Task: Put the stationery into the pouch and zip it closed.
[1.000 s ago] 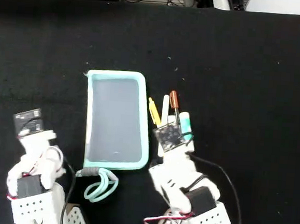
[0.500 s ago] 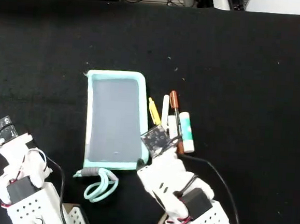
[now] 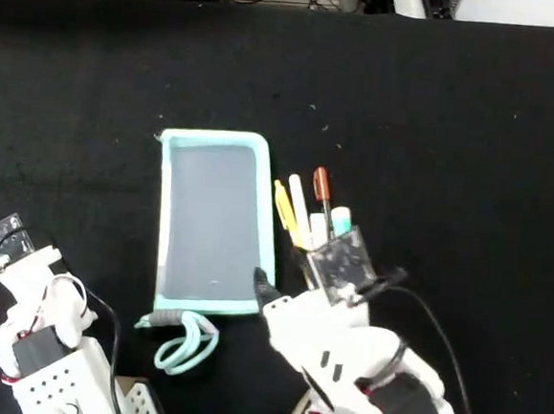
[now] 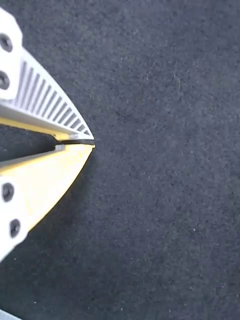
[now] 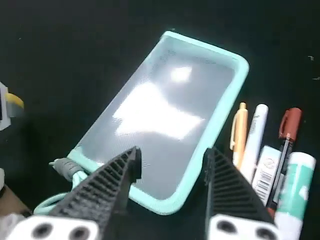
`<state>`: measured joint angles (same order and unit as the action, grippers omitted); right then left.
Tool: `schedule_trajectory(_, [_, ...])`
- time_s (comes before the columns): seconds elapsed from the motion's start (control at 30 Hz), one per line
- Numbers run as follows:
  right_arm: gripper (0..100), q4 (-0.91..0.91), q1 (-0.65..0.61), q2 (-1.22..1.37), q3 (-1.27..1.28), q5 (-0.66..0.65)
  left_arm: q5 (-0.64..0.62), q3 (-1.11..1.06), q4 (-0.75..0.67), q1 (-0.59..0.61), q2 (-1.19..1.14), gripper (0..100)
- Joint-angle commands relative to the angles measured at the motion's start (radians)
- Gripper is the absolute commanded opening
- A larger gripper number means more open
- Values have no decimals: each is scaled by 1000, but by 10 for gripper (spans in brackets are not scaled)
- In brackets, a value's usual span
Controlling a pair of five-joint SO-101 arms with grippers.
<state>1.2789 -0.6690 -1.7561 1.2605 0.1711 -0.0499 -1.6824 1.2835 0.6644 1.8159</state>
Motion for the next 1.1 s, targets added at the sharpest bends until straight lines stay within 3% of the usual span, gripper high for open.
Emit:
schedule_trajectory(0.0, [205,-2,-71,159,-56,31,-6,-16,-9,-13,3,30])
schedule_trajectory(0.27, [205,-40,-250,639,-219,80,-6,-16,-9,-13,3,30])
schedule_trajectory(0.47, [205,-143,-356,855,-249,81,-6,-16,-9,-13,3,30])
schedule_trajectory(0.7, [205,-301,-387,912,-188,81,-6,-16,-9,-13,3,30])
schedule_trajectory(0.83, [205,-304,-391,912,-189,83,-6,-16,-9,-13,3,30])
schedule_trajectory(1.07, [205,-302,-506,918,-180,81,-6,-16,-9,-13,3,30])
